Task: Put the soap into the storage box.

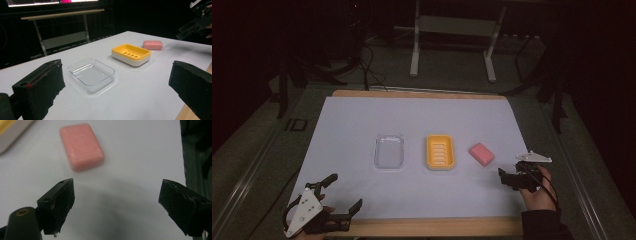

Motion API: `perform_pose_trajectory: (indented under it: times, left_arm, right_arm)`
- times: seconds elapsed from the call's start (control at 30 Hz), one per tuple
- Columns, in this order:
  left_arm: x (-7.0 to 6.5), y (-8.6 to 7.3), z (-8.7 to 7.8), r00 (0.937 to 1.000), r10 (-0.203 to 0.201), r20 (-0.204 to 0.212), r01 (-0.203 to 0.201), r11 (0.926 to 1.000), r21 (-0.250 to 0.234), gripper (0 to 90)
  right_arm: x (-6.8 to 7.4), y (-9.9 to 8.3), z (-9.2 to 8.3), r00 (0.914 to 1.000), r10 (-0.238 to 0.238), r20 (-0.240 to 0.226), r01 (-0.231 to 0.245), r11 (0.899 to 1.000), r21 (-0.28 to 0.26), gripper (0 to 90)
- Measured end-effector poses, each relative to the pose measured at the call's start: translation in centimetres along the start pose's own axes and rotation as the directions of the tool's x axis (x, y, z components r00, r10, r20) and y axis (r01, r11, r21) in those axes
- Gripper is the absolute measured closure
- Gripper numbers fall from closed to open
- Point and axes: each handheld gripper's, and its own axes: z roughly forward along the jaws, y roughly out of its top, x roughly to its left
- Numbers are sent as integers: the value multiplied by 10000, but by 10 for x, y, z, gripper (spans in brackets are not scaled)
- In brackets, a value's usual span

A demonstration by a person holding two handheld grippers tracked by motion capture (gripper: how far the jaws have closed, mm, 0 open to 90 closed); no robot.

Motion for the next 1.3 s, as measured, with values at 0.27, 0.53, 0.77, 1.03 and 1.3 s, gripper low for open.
perform_pose_trajectory:
  times: [0.27, 0.53, 0.77, 1.03, 1.3]
  left_arm:
    - [0, 0, 0, 10000, -19, -67, 19, 10000, 36, 2]
    - [1, 0, 0, 10000, -30, -88, 31, 10000, 48, 2]
    - [1, 0, 0, 10000, -33, -85, 34, 10000, 58, 2]
    - [1, 0, 0, 9999, -46, -91, 47, 9999, 89, 2]
    - [2, -1, 0, 9999, -70, -136, 71, 9999, 105, 2]
  right_arm:
    - [-9, 0, -1, 9898, 1151, -841, -954, 9733, 2089, 141]
    - [-14, -3, 1, 9731, 1884, -1326, -1128, 8916, 4385, 184]
    - [-17, -4, 0, 9640, 2135, -1586, -862, 8150, 5730, 194]
    - [-16, -3, -2, 9631, 1924, -1881, -249, 7597, 6498, 198]
    - [-9, 1, -2, 9541, 1117, -2779, 1211, 7048, 6990, 199]
